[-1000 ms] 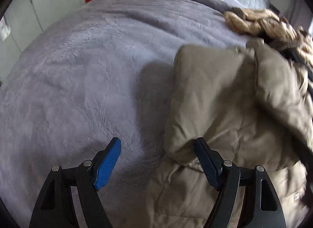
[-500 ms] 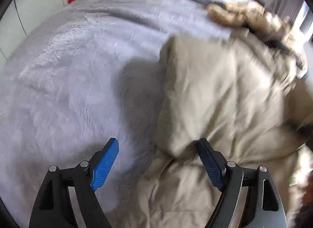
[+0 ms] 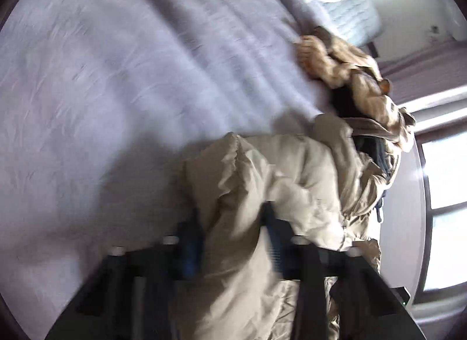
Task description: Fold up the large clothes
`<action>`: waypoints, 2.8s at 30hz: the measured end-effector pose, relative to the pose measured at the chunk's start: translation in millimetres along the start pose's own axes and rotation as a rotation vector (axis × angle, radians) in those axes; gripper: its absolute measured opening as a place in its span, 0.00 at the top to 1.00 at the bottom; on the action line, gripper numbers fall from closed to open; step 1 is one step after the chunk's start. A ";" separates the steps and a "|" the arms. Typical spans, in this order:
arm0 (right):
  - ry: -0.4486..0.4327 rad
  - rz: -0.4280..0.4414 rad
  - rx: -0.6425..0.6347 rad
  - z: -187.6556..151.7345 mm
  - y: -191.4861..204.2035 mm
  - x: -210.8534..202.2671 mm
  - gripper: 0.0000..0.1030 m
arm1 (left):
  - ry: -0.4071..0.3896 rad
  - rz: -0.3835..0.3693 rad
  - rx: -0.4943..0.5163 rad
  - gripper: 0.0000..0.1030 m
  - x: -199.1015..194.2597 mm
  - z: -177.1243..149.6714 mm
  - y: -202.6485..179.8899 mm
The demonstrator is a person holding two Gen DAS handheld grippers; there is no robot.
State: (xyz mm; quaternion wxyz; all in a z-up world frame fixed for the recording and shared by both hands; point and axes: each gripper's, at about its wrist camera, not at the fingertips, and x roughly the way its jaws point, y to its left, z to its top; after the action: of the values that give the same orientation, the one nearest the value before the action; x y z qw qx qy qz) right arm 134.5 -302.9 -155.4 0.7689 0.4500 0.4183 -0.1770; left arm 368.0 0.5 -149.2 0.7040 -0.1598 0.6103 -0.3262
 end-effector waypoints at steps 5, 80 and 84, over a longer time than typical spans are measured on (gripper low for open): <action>0.001 0.017 0.007 1.2 2.3 6.9 0.91 | -0.173 0.091 0.205 0.80 -32.8 -17.7 -30.4; -0.154 -0.094 0.231 -26.9 -200.8 -221.0 0.00 | 0.138 0.483 0.547 0.01 45.6 -261.3 -238.1; -0.216 -0.129 0.305 -7.2 -237.5 -240.6 0.00 | 0.145 0.500 0.547 0.01 57.2 -265.6 -250.7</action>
State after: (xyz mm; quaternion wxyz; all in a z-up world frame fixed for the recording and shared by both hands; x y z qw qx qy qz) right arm -164.3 -448.4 -93.2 0.7192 0.5120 0.3296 -0.3347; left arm 48.2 -175.5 -90.3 0.7335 0.2113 0.5691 -0.3057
